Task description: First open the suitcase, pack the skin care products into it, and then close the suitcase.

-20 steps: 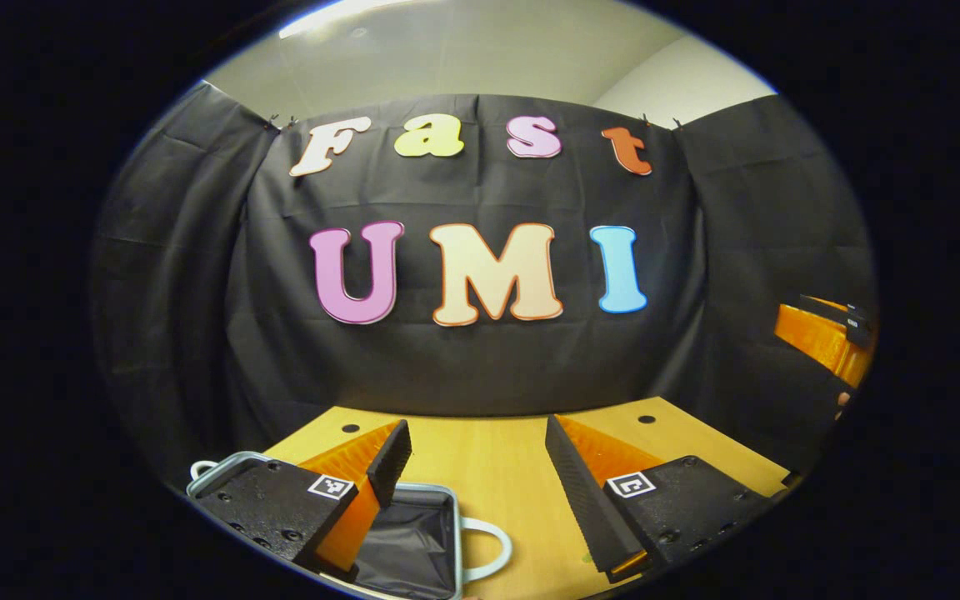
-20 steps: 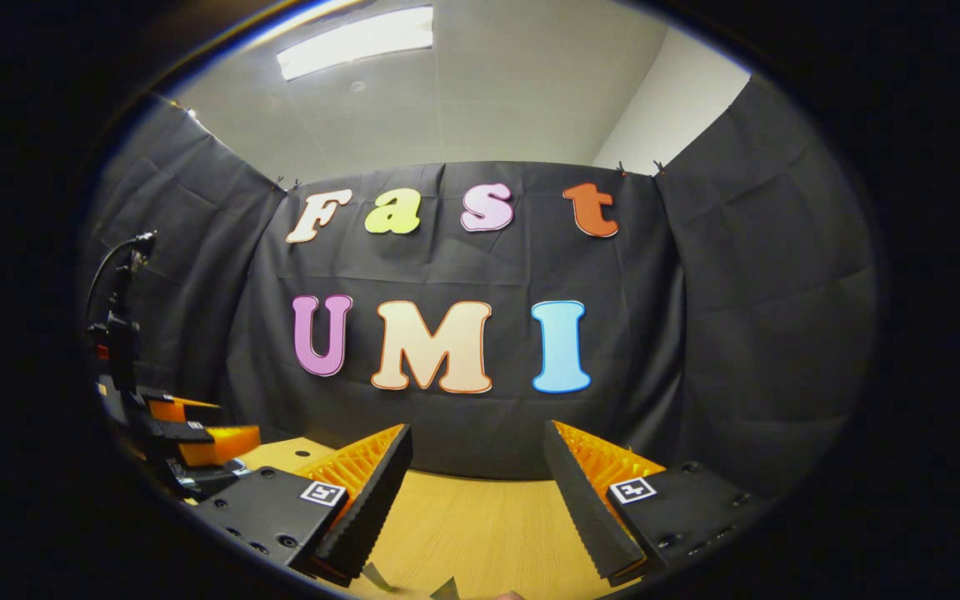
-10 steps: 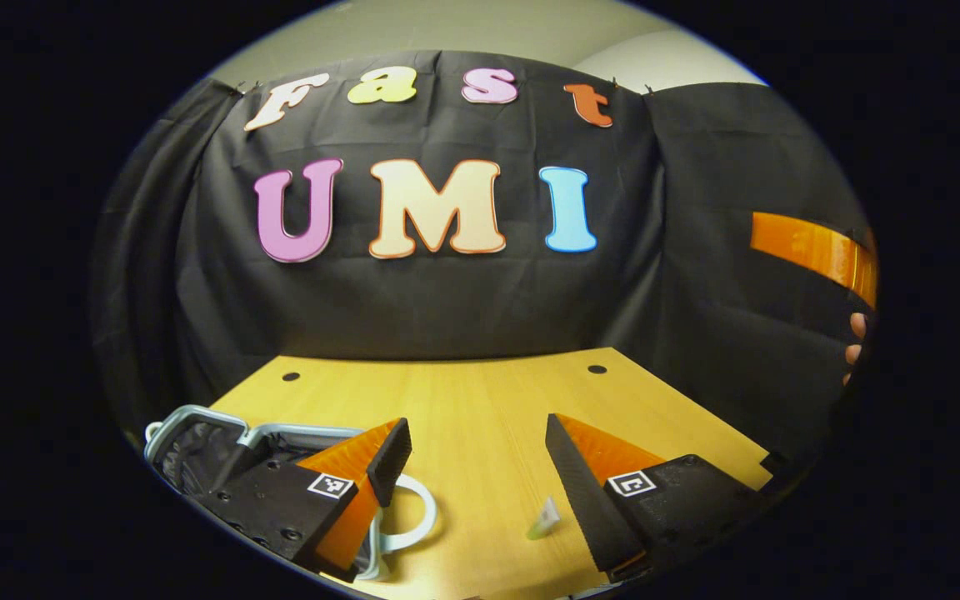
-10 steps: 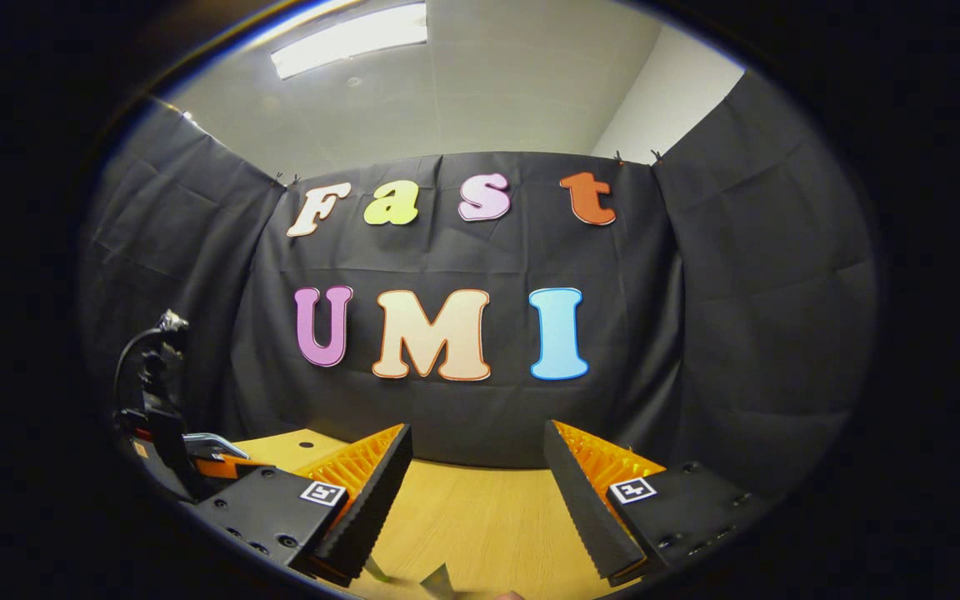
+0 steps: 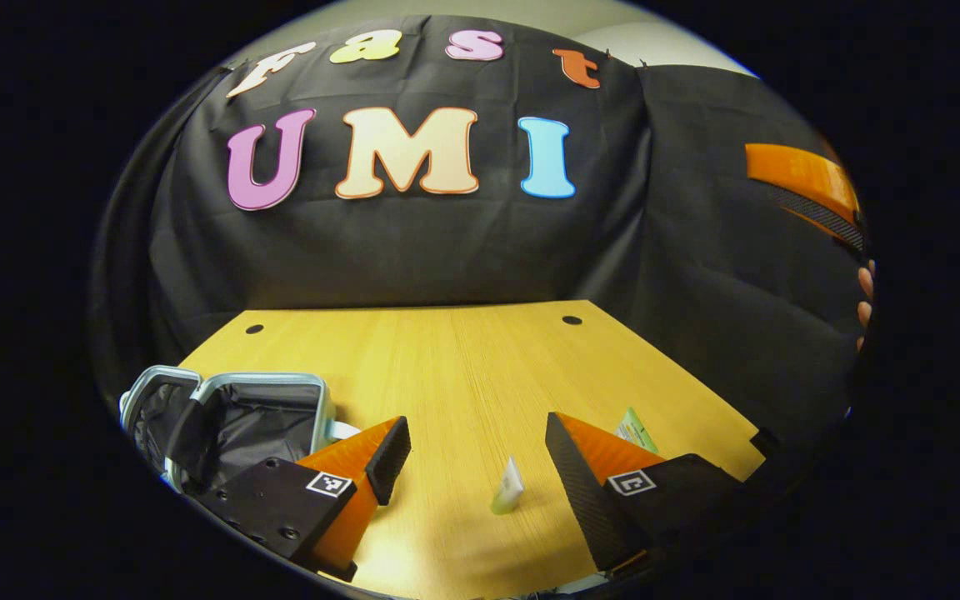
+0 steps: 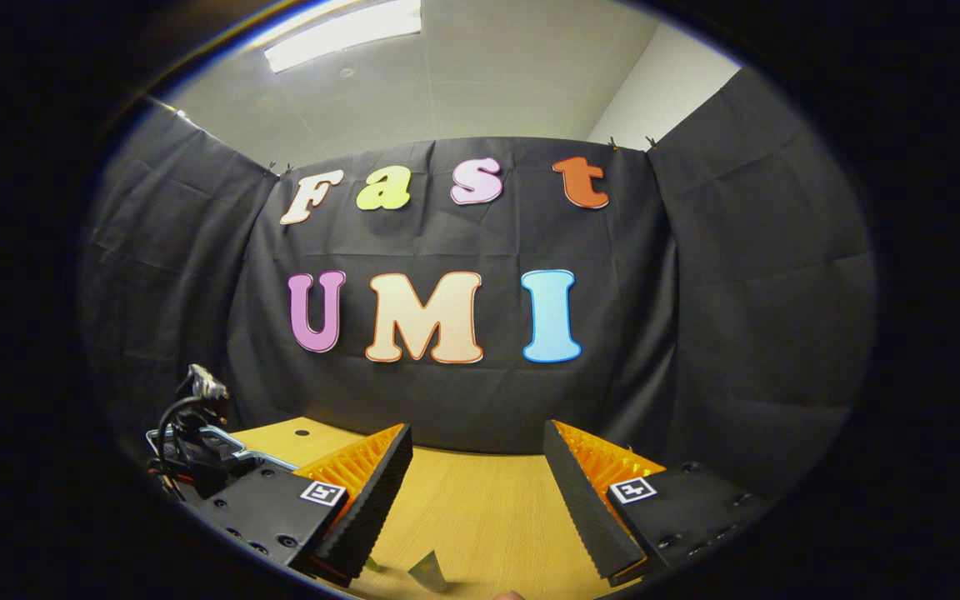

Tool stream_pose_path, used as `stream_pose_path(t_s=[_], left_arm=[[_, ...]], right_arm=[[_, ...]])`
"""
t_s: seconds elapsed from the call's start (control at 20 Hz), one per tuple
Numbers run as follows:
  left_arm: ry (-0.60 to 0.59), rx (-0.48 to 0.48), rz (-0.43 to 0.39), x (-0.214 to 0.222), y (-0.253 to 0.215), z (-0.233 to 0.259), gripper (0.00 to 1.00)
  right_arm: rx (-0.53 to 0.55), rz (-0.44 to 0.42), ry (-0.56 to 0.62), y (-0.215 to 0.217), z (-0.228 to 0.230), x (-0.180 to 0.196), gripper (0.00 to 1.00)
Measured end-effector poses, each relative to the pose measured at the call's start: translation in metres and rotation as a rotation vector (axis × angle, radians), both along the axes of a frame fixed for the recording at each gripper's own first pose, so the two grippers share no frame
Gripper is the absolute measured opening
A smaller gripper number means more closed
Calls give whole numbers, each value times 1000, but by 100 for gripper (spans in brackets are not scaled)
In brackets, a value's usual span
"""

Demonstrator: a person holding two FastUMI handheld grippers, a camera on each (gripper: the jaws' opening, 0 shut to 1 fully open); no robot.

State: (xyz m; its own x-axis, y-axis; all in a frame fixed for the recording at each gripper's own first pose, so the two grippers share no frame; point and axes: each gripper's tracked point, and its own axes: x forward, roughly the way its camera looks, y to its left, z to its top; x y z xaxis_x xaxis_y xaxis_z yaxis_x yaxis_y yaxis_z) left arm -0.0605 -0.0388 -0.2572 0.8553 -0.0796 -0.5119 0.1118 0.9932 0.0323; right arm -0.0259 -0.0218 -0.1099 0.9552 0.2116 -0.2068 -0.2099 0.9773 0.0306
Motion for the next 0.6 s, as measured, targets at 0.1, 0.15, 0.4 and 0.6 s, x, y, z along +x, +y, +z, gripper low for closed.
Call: stream_pose_path(t_s=[0.1,0.15,0.4,0.6], left_arm=[[39,-2,-8,-2,-3,-18,95],[64,-5,-8,-3,-4,-27,95],[143,-24,-14,-10,-14,-64,94],[192,-30,-10,-15,-14,-91,89]], right_arm=[[-2,0,8,-2,-3,-2,99],[-1,4,15,-2,-5,-2,98],[-19,-2,39,-11,-15,-5,99],[-11,4,38,-14,-20,-7,99]])
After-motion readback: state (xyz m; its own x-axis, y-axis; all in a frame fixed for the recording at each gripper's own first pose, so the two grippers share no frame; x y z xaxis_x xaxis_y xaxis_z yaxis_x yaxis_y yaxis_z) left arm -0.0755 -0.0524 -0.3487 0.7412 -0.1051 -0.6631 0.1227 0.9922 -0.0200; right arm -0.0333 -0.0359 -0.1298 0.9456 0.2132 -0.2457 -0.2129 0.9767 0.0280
